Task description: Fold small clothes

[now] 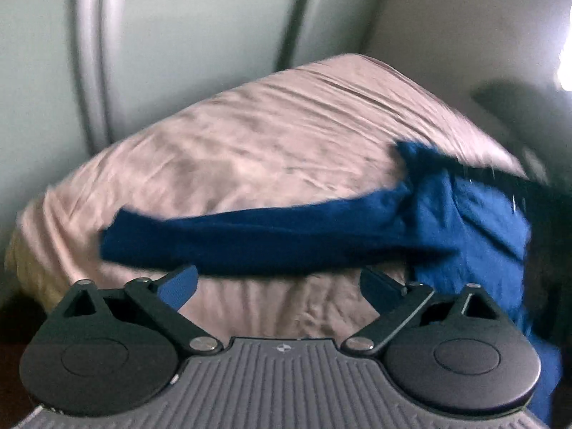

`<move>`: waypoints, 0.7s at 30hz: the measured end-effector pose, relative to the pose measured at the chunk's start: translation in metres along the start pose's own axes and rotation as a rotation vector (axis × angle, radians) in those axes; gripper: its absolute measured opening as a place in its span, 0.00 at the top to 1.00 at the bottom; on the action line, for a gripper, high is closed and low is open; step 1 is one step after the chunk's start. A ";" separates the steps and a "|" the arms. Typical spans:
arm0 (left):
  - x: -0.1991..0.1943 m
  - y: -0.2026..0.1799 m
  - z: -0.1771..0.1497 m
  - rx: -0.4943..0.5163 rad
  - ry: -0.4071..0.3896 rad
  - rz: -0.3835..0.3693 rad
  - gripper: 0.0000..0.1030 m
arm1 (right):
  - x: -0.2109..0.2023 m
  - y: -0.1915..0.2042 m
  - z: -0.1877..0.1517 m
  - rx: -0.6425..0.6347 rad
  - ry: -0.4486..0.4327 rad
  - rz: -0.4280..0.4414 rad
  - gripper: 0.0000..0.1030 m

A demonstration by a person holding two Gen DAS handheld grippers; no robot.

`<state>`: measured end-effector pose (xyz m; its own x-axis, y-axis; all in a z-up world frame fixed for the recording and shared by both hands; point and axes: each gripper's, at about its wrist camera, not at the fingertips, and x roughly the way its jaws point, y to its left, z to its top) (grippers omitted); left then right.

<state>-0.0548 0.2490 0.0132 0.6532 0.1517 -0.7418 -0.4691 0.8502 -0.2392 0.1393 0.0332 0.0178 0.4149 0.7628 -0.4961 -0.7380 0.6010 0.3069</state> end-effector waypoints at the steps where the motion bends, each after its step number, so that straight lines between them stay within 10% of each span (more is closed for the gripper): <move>1: -0.001 0.012 0.003 -0.070 0.000 -0.013 0.07 | 0.004 0.010 -0.002 -0.026 0.032 0.056 0.59; 5: -0.003 0.051 0.011 -0.318 0.011 -0.100 0.07 | 0.024 0.052 -0.015 -0.135 0.158 0.252 0.58; 12: 0.008 0.080 0.013 -0.554 0.083 -0.255 0.06 | 0.055 0.085 -0.042 -0.226 0.292 0.288 0.56; 17: 0.011 0.084 0.011 -0.605 0.088 -0.287 0.07 | 0.026 0.111 -0.055 -0.418 0.335 0.483 0.56; 21: 0.013 0.084 0.009 -0.601 0.079 -0.264 0.13 | 0.026 0.128 -0.066 -0.506 0.342 0.456 0.56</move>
<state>-0.0802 0.3267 -0.0110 0.7570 -0.0803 -0.6485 -0.5639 0.4212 -0.7104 0.0210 0.1141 -0.0091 -0.1172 0.7430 -0.6589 -0.9849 -0.0020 0.1729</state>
